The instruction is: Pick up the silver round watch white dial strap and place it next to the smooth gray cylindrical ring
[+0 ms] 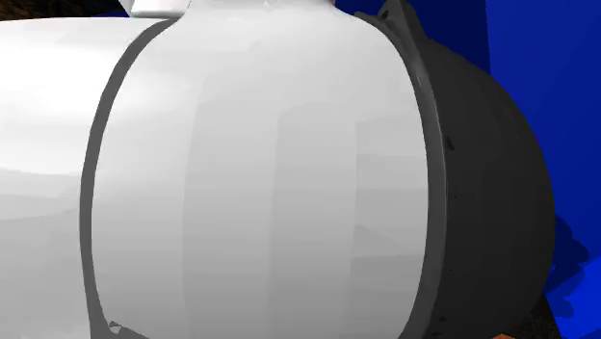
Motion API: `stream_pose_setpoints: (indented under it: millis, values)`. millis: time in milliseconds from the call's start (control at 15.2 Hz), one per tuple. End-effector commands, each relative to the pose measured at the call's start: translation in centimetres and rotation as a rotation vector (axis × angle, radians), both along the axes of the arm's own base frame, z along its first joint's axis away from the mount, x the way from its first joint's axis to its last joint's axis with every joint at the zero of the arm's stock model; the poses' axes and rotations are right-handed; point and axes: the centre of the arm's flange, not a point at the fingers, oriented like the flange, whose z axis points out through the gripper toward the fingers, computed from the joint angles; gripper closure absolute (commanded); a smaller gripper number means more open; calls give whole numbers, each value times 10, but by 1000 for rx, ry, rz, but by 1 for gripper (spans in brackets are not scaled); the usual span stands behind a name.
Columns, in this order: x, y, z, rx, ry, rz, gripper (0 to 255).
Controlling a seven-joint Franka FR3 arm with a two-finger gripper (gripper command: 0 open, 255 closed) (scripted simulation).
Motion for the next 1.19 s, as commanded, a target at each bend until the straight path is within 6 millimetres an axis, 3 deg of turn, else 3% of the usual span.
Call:
stream_pose_setpoints:
  millis: [0, 528, 1122]
  values:
    - [2, 27, -13, -13, 17, 82, 0]
    - [-12, 127, -60, -63, 82, 400, 0]
    - [-69, 225, -116, -120, 156, 758, 0]
